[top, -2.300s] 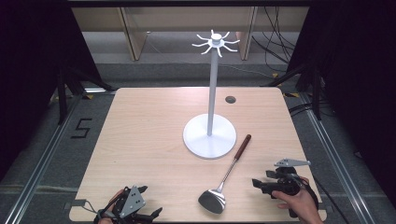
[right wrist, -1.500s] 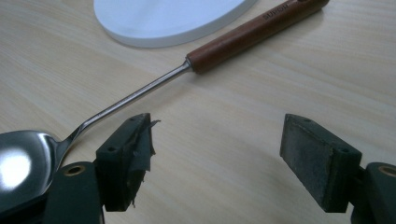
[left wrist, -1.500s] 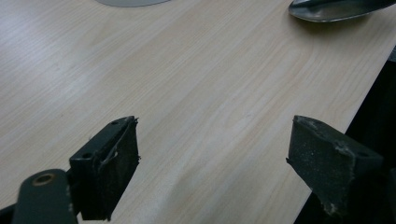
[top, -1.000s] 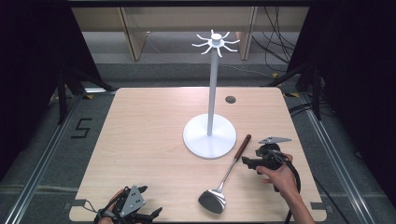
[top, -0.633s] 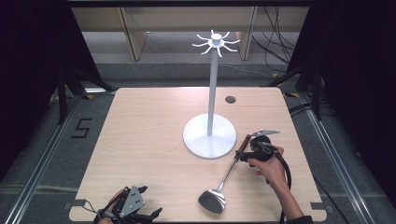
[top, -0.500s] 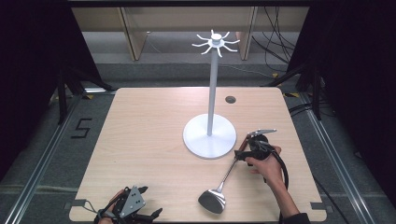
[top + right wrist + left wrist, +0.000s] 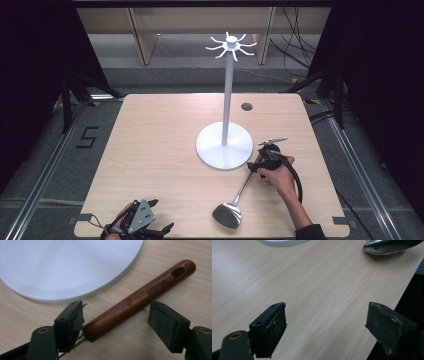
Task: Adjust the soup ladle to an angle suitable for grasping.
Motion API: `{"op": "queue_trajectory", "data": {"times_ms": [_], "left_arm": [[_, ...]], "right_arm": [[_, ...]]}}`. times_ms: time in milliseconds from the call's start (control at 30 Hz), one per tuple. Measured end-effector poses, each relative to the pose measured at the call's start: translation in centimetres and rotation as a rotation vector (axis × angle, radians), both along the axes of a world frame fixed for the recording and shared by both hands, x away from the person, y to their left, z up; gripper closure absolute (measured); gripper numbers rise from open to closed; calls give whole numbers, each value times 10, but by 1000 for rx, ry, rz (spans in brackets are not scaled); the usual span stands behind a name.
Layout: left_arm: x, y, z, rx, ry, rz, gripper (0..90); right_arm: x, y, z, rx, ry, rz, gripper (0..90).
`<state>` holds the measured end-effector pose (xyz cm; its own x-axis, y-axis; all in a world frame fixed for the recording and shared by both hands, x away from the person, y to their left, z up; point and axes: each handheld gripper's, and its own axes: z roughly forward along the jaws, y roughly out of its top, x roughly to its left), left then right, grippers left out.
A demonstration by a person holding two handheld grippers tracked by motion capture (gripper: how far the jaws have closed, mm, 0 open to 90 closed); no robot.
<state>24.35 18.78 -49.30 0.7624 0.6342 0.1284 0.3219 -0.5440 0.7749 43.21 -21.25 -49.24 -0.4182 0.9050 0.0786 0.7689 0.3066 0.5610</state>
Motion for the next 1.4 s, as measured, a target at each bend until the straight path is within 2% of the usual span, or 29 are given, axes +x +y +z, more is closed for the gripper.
{"op": "queue_trajectory", "data": {"times_ms": [33, 100, 133, 200, 267, 300, 333, 400, 467, 567, 600, 633, 733, 833, 867, 900, 933, 967, 1033, 1067, 1133, 1167, 1200, 1233, 1267, 1300, 1333, 1367, 1400], "left_arm": [[0, 0, 0, -8, 12, -5, 156], [0, 0, 0, -11, 8, 10, 155], [1, 0, 0, -6, -7, 8, 156], [0, 0, -1, -9, 10, 8, 155], [0, 1, -1, -1, 6, 2, 156], [0, 1, -1, -1, 6, 2, 156], [1, 1, -1, 3, -10, 17, 156], [1, 2, 0, 10, -4, 6, 156], [1, 2, -1, -13, 9, 19, 156], [2, 1, -1, -9, 0, 18, 156], [1, 2, 0, -4, 12, 3, 156], [1, 2, 0, -6, 19, 3, 156], [2, 2, 0, 4, -8, 19, 156], [2, 3, 0, -2, -2, 10, 156], [2, 3, 0, -6, -15, 13, 156], [2, 3, 1, -6, 10, 12, 156], [1, 2, 1, -14, 12, 10, 156], [2, 3, 0, 2, 7, 10, 156], [2, 3, 0, -7, -11, 13, 156], [2, 3, 1, -10, 13, 15, 156], [2, 3, 1, 0, 8, 11, 156], [2, 3, 0, -9, -11, 12, 156], [2, 3, 0, -3, -19, 11, 156], [2, 3, -1, -12, -2, 23, 156], [2, 3, 1, -11, 12, 16, 156], [2, 3, 1, -14, 11, 15, 156], [2, 3, 1, -10, 12, 12, 156], [2, 3, 0, -5, -15, 14, 156], [2, 3, 0, -4, -14, 16, 156]], "right_arm": [[0, 1, 0, -1, 11, -5, 291], [-3, 5, 1, 6, 39, -39, 289], [-2, 3, 0, -3, 27, -20, 289], [-1, 1, 0, -12, 15, -1, 292], [0, 0, -1, -4, 26, -2, 289], [1, 0, -2, -2, 10, 3, 291], [3, -1, -2, -8, 27, 14, 303], [5, -2, 0, -10, 45, 1, 337], [6, -2, 1, -18, 38, 10, 358], [6, -3, 3, -24, 59, 12, 406], [8, -5, 2, -33, 42, 31, 419], [9, -4, 3, -25, 50, 22, 435], [13, -9, 4, -33, 65, 41, 480], [16, -13, 7, -29, 108, 44, 521], [17, -14, 9, -25, 126, 32, 536], [18, -18, 7, -48, 107, 65, 549], [19, -19, 8, -51, 125, 63, 560], [20, -22, 7, -55, 108, 80, 571], [20, -26, 9, -80, 132, 87, 589], [20, -28, 9, -88, 134, 102, 598], [19, -31, 10, -105, 128, 116, 614], [18, -32, 11, -121, 136, 130, 626], [17, -32, 13, -108, 167, 111, 640], [16, -34, 13, -114, 155, 134, 651], [14, -36, 14, -128, 167, 146, 662], [14, -37, 12, -135, 166, 140, 671], [12, -40, 13, -147, 163, 177, 678], [10, -40, 14, -150, 164, 187, 682], [8, -41, 15, -156, 173, 198, 686]]}}
